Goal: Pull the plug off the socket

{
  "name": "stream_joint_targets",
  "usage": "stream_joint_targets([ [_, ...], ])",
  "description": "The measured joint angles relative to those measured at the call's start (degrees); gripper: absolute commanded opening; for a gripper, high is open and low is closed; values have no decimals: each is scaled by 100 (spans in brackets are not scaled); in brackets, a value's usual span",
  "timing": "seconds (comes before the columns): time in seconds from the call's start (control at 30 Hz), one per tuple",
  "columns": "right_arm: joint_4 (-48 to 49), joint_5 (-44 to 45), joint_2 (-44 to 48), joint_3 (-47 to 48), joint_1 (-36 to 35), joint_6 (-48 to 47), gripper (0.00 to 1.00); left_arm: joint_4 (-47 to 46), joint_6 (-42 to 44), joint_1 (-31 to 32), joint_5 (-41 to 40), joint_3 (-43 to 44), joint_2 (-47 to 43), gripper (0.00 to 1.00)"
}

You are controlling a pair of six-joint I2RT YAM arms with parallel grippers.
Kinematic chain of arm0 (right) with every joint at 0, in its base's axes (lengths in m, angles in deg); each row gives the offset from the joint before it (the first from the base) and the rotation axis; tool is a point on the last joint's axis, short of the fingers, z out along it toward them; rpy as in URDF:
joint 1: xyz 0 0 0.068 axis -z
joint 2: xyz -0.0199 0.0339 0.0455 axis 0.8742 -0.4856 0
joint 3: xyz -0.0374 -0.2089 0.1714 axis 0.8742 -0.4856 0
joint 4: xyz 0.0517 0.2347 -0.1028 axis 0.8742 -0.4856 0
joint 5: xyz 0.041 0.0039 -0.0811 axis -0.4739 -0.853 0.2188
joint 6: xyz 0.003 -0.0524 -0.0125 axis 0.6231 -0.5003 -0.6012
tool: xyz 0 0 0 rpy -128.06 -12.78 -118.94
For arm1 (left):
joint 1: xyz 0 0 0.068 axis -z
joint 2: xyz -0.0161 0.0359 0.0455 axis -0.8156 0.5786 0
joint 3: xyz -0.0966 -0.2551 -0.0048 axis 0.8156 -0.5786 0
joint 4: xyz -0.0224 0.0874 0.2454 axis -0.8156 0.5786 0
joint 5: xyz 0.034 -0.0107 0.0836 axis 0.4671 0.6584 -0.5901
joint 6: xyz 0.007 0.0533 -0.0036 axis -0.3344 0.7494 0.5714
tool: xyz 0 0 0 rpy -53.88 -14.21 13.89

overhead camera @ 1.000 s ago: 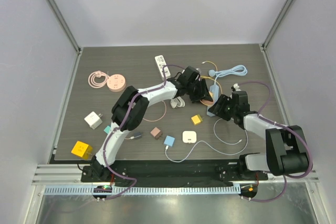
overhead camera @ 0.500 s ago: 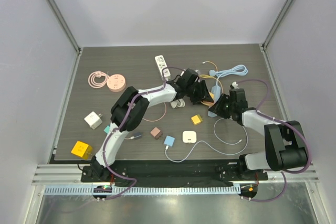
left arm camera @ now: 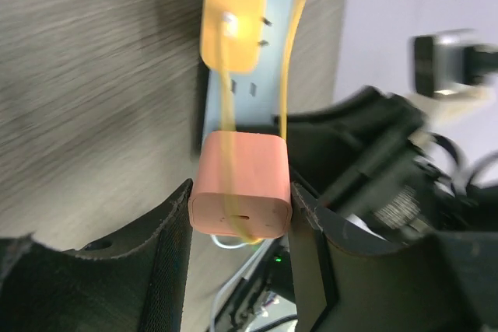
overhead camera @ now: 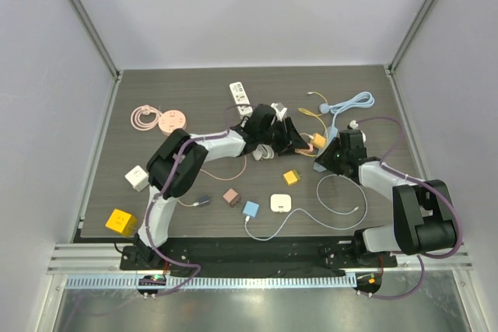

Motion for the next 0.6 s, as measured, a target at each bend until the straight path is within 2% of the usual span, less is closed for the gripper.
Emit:
stream_joint_targets([
  [0.1, 9, 295, -4, 20, 114, 37, 1, -11, -26, -133, 87, 22, -234, 0],
  [0.3, 35, 409, -4, 17, 129, 48, 1, 566, 179, -269, 59, 476, -313, 0],
  [0.6, 151, 372, 44, -66, 138, 2, 1, 1574, 938, -190, 35, 267, -476, 0],
])
